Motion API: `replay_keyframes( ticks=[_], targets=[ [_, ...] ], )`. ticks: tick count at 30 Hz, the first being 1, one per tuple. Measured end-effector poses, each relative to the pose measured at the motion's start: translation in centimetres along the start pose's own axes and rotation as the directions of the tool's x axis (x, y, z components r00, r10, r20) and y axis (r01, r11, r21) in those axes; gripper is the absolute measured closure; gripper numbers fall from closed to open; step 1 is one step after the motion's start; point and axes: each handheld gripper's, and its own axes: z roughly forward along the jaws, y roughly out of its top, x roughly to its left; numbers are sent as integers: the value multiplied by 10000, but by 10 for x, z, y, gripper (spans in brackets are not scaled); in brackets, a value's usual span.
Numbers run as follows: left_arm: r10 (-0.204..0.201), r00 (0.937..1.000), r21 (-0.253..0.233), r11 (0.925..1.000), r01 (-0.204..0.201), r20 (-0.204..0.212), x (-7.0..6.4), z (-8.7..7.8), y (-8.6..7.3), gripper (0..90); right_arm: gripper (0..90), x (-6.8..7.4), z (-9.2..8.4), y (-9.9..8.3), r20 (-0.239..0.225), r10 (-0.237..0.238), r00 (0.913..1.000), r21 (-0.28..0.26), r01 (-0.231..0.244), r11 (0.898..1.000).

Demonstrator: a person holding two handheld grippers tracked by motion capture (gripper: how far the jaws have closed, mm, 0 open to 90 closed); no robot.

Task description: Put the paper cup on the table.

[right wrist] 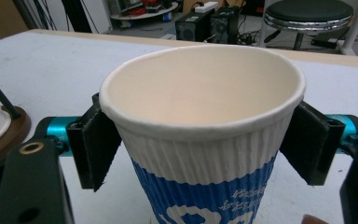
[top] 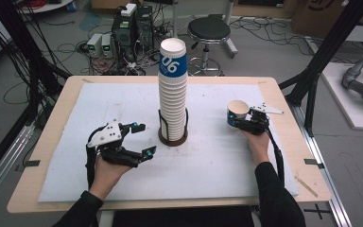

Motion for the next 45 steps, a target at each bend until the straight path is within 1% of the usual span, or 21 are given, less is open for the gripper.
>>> replay_keyframes(
  ticks=[6, 8, 11, 18, 22, 23, 25, 28, 29, 30, 31, 32, 33, 34, 35, 36, 38, 40, 43, 45],
  targets=[
    [68, 10000, 15, 10000, -68, 7, -1, 0, 0, 147, 194, 1, 0, 0, 45, -27, 10000, 48, 27, 10000],
    [50, 10000, 33, 10000, -50, 37, -1, 0, 0, 146, 190, 1, -2, 1, 52, 198, 9998, 197, -199, 9996],
    [62, 10000, 21, 10000, -63, 40, -2, 0, 0, 146, 189, 1, -3, 1, 44, 250, 9997, 267, -251, 9993],
    [70, 9999, 81, 9999, -71, 76, -1, 2, 0, 146, 176, 3, -4, 2, 129, 173, 9998, 616, -180, 9979],
    [51, 9999, 79, 10000, -52, 133, -1, 3, 0, 146, 147, 8, -2, 0, 381, -133, 9992, 1048, 92, 9945],
    [39, 9999, 90, 10000, -40, 156, -1, 3, 0, 146, 147, 10, -2, 0, 543, -299, 9981, 1108, 237, 9936],
    [76, 9999, 92, 9999, -77, 152, -1, 3, 1, 147, 147, 13, -2, 0, 733, -421, 9964, 1133, 336, 9930],
    [83, 9998, 96, 9999, -84, 166, -1, 3, 1, 147, 146, 13, -4, 1, 764, -502, 9958, 1139, 413, 9926],
    [38, 9999, 78, 10000, -39, 158, -1, 3, 0, 146, 141, 14, -5, 2, 734, -568, 9957, 1231, 475, 9913],
    [53, 9999, 90, 9999, -55, 162, -1, 3, 0, 146, 141, 14, -5, 2, 734, -568, 9957, 1231, 475, 9913],
    [86, 9998, 98, 9999, -87, 166, -1, 3, 1, 146, 137, 15, -6, 2, 842, -634, 9944, 1433, 509, 9884],
    [93, 9998, 96, 9999, -95, 174, -1, 3, 1, 146, 137, 15, -6, 2, 842, -634, 9944, 1433, 509, 9884],
    [93, 9998, 88, 9999, -94, 185, -1, 3, 1, 146, 136, 16, -7, 2, 876, -692, 9938, 1595, 545, 9857],
    [95, 9998, 90, 9999, -96, 191, -1, 4, 1, 146, 136, 16, -7, 2, 876, -692, 9938, 1595, 545, 9857],
    [109, 9997, 102, 9999, -111, 198, -1, 4, 1, 147, 136, 17, -8, 3, 1043, -763, 9916, 1723, 575, 9834],
    [81, 9998, 88, 9999, -83, 195, -2, 4, 1, 147, 136, 17, -8, 3, 1043, -763, 9916, 1723, 575, 9834],
    [56, 9998, 74, 10000, -57, 199, -1, 4, 1, 146, 135, 17, -12, 4, 1293, -601, 9898, 1782, 364, 9833],
    [42, 9998, 65, 10000, -43, 211, -1, 5, 1, 147, 135, 17, -13, 4, 1344, -588, 9892, 1809, 339, 9829],
    [76, 9997, 67, 9999, -77, 224, -1, 5, 1, 146, 135, 18, -16, 6, 1608, -677, 9847, 1963, 353, 9799],
    [79, 9997, 84, 9999, -81, 211, -1, 5, 1, 146, 135, 18, -19, 6, 1702, -672, 9831, 2062, 312, 9780]
  ],
)
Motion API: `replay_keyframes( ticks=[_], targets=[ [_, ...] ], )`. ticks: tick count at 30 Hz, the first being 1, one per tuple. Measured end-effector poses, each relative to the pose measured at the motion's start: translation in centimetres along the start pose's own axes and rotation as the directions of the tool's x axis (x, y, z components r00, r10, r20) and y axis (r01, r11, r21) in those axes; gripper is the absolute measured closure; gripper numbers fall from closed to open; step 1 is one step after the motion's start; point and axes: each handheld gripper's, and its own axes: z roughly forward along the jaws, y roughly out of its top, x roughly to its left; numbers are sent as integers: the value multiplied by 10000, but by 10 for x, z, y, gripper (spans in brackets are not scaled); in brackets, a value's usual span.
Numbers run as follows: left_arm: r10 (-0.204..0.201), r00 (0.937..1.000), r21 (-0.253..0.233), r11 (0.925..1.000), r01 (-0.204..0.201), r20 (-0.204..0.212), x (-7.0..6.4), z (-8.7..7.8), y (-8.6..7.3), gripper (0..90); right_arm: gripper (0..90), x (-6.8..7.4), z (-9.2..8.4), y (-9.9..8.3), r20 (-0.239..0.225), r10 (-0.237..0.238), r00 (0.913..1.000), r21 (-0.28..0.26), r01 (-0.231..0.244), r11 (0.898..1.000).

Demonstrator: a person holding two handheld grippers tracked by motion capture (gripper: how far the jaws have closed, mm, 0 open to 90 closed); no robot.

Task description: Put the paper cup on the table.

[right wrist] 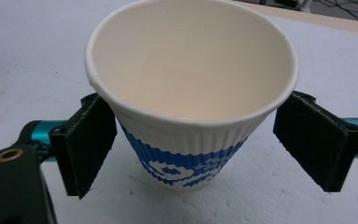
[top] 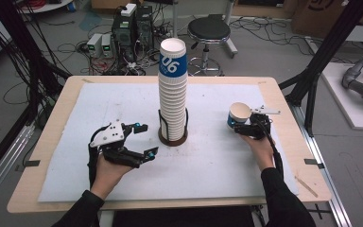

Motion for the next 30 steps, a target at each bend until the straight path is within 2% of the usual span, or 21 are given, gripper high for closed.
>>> replay_keyframes(
  ticks=[3, 4, 9, 13, 20, 23, 27, 30],
  targets=[
    [45, 10000, -9, 10000, -45, 14, 0, 0, 0, 146, 135, -1, -5, 0, 81, -132, 9999, 72, 131, 9999],
    [46, 10000, 22, 10000, -46, -4, 0, 0, 0, 147, 135, -2, -9, -2, -212, -74, 9997, 12, 74, 10000],
    [40, 10000, 11, 10000, -40, 8, 0, 1, 0, 146, 136, -2, -14, -4, -510, 47, 9987, 13, -46, 10000],
    [24, 10000, -5, 10000, -24, 19, -1, 2, 0, 146, 136, 2, -22, -4, -694, -60, 9976, -5, 59, 10000],
    [106, 9999, -75, 9999, -106, -45, -1, 0, 1, 146, 137, 3, -41, -5, -1039, 369, 9939, 6, -370, 9993],
    [119, 9999, -79, 9999, -120, -37, -1, -1, 1, 146, 138, 1, -52, -5, -1305, 453, 9904, -185, -481, 9987],
    [114, 9999, -154, 9998, -116, -123, -1, -2, 2, 146, 138, 3, -68, -3, -1811, 343, 9829, -828, -500, 9953],
    [280, 9994, -284, 9992, -286, -224, -2, -4, 4, 146, 143, 7, -78, 1, -2218, 16, 9751, -1341, -322, 9904]
  ],
)
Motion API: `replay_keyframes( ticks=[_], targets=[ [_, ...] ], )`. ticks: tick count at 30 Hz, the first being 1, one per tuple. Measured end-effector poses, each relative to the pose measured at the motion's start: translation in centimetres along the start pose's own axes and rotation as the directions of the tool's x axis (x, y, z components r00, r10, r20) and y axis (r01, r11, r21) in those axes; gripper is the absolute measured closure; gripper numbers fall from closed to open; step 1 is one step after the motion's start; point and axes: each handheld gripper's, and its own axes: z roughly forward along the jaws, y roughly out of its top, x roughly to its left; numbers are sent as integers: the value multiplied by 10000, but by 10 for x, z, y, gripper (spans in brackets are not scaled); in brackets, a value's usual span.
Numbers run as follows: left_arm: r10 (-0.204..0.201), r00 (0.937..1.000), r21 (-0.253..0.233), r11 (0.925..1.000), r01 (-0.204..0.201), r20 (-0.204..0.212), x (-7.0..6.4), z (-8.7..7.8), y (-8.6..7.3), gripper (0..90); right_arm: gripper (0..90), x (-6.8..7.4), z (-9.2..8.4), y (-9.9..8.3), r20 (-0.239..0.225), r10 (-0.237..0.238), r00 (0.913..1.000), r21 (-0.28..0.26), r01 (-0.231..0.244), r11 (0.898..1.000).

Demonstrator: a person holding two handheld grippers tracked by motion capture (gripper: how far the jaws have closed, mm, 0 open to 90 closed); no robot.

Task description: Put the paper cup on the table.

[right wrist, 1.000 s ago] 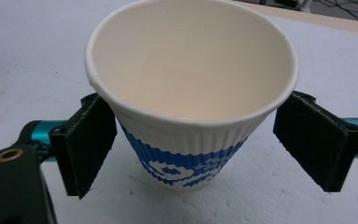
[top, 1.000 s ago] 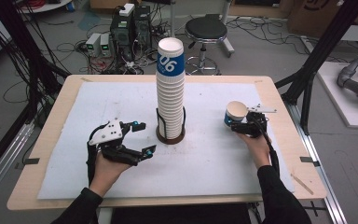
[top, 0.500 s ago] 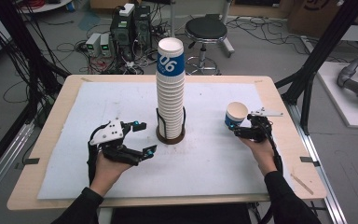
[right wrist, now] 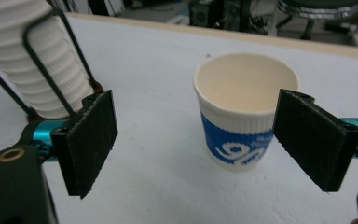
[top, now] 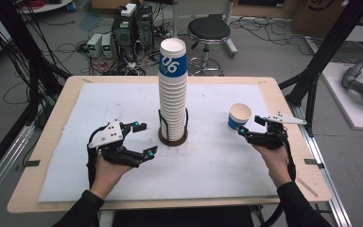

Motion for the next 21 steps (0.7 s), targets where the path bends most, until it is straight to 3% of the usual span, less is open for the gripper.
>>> replay_keyframes(
  ticks=[3, 8, 11, 15, 21],
  targets=[
    [36, 10000, -40, 10000, -36, -51, 0, 0, 2, 146, 148, 7, -6, 6, -690, -340, 9970, -645, 296, 9975],
    [-75, 10000, -259, 9996, 74, -53, 1, -3, 7, 146, 149, 20, -12, 15, -1692, -886, 9816, -1494, 633, 9868],
    [-280, 9995, -361, 9989, 285, 117, 4, -4, 11, 146, 149, 28, -15, 21, -2132, -1163, 9701, -1734, 796, 9816],
    [-597, 9965, -202, 9979, 610, 587, 8, -3, 15, 146, 149, 40, -22, 32, -2871, -1512, 9459, -2246, 870, 9706],
    [-616, 9949, -133, 9979, 628, 799, 9, -1, 26, 147, 150, 52, -30, 53, -3403, -1972, 9194, -2858, 987, 9532]
  ],
)
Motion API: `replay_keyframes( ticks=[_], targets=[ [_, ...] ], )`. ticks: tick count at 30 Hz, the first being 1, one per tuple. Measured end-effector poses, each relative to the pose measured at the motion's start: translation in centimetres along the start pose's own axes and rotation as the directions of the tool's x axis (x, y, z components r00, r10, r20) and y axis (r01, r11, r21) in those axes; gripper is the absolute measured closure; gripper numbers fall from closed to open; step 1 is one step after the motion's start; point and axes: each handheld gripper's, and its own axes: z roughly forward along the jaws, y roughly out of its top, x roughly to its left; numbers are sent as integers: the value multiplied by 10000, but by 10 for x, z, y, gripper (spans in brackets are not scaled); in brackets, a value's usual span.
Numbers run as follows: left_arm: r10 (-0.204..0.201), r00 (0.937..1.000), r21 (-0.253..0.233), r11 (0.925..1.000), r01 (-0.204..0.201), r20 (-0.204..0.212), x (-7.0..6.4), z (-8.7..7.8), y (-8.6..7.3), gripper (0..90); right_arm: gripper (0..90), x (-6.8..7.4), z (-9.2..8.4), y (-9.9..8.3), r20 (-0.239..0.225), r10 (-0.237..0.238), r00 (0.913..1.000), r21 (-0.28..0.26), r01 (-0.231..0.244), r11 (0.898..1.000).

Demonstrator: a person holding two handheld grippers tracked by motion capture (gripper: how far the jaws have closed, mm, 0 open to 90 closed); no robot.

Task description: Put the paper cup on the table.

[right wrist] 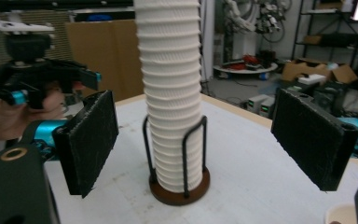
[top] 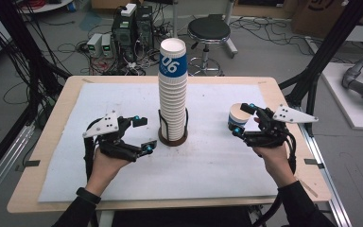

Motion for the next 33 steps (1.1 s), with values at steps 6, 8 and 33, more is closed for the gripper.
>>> replay_keyframes(
  ticks=[6, 8, 33],
  targets=[
    [148, 9997, -198, 9997, -144, 197, 3, -2, 22, 146, 149, -3, 10, 19, -605, -230, 9979, 334, 251, 9991],
    [154, 9995, -239, 9996, -147, 281, 5, -2, 29, 146, 149, -5, 14, 24, -794, -200, 9966, 553, 244, 9982],
    [46, 9999, -267, 9996, -48, -99, 12, -13, 26, 146, 149, -12, 13, 16, -405, -37, 9992, 975, 76, 9952]
  ],
)
